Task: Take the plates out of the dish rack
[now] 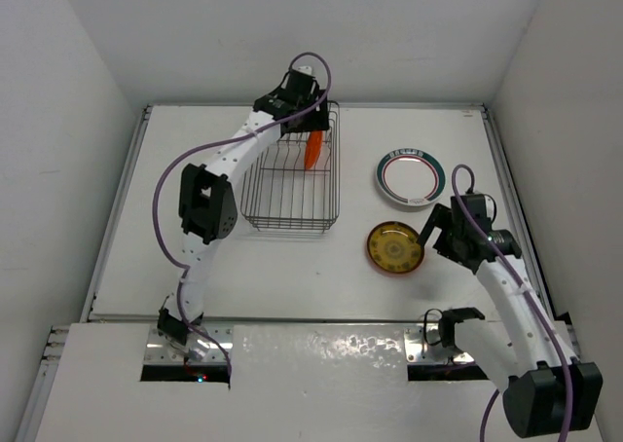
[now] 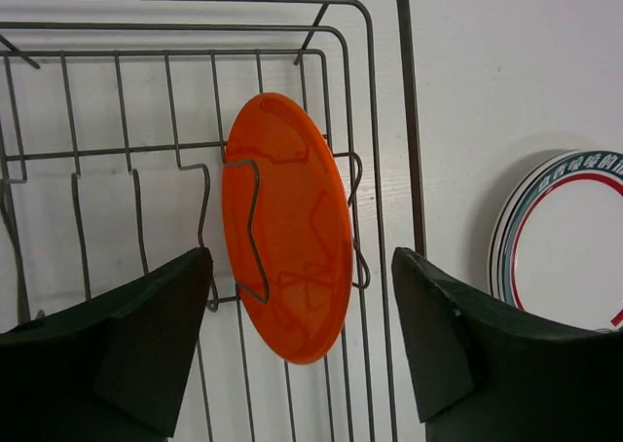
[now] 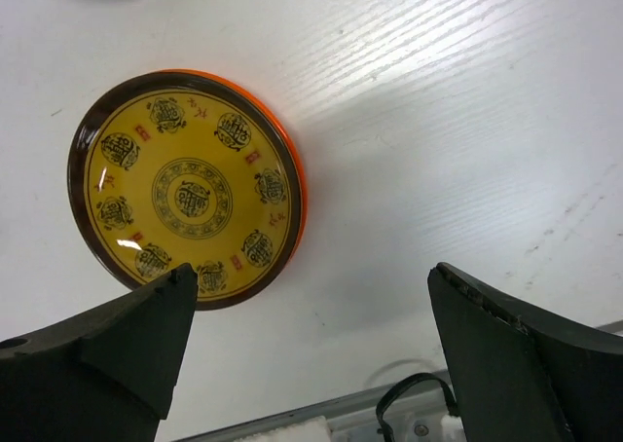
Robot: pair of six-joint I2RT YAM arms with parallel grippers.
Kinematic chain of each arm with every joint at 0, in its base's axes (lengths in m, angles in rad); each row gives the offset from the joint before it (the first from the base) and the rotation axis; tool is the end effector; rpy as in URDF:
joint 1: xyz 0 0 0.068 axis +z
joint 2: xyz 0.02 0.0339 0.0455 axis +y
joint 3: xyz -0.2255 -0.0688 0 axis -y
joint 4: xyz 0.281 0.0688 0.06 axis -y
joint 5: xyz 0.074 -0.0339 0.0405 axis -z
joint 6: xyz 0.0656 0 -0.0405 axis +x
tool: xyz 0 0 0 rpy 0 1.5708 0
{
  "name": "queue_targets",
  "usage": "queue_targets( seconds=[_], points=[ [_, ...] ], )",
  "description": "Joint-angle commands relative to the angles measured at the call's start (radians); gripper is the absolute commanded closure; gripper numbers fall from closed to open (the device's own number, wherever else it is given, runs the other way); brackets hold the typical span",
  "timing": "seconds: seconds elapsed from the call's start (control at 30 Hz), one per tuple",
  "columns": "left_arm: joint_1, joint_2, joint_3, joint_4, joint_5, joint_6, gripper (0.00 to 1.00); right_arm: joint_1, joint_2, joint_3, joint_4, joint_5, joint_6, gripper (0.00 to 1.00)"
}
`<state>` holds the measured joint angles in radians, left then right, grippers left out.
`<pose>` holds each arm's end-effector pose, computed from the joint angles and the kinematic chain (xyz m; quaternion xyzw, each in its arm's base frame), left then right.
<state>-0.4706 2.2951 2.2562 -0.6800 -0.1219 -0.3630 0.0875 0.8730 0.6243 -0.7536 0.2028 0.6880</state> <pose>0.5003 -0.2455 0.2398 0.0237 0.9090 -0.1162 0.3996 0.2369 0.0075 0.1588 0.3096 0.9038 0.0155 0.2950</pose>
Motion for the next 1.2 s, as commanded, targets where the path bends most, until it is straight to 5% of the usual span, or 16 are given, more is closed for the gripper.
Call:
queue_targets(
  seconds=[0.0,0.27,0.3,0.47,0.73,0.83,1.17],
  points=[
    [0.026,0.033,0.039,0.059,0.063,-0.04,0.3,0.001,-0.003,0.061,-0.087,0.044,-0.028,0.01],
    [0.026,0.038,-0.015,0.151,0.214,-0.071,0.6,0.003,0.003,0.064,-0.089,0.037,-0.039,0.01],
    [0.026,0.038,-0.007,0.149,0.22,-0.067,0.72,0.001,0.006,0.066,-0.089,0.038,-0.041,0.01],
    [0.041,0.014,-0.009,0.143,0.243,-0.048,0.95,0.003,0.009,0.083,-0.089,0.035,-0.041,0.01],
    [0.055,0.049,-0.049,0.142,0.297,-0.06,0.87,0.001,0.034,0.121,-0.078,0.017,-0.056,0.01],
    [0.055,0.052,-0.067,0.14,0.318,-0.068,1.0,0.001,0.044,0.124,-0.07,0.007,-0.059,0.01],
    [0.061,-0.089,0.031,0.09,0.28,0.09,1.0,0.001,0.055,0.179,-0.078,-0.02,-0.031,0.01]
  ],
)
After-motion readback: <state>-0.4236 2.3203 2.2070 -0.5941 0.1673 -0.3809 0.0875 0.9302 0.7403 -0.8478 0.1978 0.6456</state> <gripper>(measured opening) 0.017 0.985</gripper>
